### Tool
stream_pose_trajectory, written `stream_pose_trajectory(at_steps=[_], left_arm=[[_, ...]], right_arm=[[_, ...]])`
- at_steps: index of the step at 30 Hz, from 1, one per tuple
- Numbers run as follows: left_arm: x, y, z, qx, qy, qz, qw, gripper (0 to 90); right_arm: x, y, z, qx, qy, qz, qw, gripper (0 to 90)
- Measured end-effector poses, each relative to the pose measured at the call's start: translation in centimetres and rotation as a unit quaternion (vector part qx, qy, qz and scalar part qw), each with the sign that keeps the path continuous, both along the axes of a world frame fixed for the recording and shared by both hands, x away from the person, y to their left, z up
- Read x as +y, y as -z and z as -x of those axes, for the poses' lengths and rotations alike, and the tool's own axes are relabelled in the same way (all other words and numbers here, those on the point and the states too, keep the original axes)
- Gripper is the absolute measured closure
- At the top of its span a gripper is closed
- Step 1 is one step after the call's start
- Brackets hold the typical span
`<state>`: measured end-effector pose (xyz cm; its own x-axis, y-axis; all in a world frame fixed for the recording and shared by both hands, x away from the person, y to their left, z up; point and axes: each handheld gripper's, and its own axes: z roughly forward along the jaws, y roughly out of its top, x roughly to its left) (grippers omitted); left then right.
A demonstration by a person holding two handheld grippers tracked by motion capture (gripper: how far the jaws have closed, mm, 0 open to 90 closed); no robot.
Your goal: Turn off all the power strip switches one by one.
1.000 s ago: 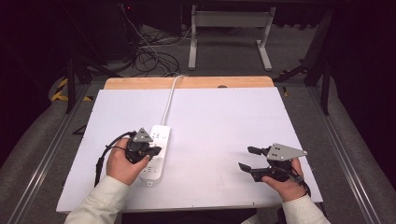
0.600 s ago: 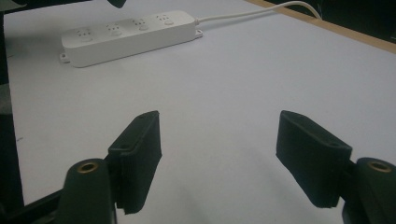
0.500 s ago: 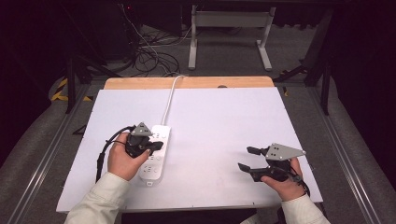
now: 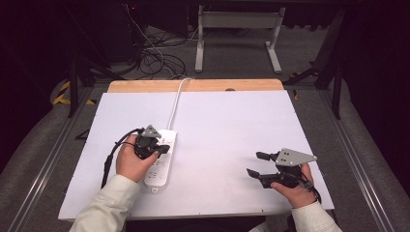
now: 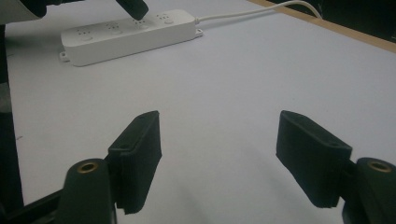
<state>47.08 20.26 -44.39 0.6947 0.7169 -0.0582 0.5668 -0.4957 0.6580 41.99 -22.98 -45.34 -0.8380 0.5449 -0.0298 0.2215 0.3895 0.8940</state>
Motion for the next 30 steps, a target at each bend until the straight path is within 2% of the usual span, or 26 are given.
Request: stream_pose_trajectory(at_steps=[9,21,30], left_arm=[[-0.11,0.49,-0.44,0.004,-0.001,-0.016,0.9999,90.0],[-0.29,0.81,-0.4,0.003,-0.007,-0.018,0.9998,90.0],[-0.38,0.91,-0.22,-0.006,-0.009,-0.021,0.9997,90.0]], right_arm=[[-0.02,0.02,-0.01,0.0,0.0,0.001,1.0,31.5],[-0.05,-0.03,0.04,-0.001,0.0,0.001,1.0,31.4],[-0.05,-0.12,0.1,-0.003,0.0,0.0,1.0,31.4]])
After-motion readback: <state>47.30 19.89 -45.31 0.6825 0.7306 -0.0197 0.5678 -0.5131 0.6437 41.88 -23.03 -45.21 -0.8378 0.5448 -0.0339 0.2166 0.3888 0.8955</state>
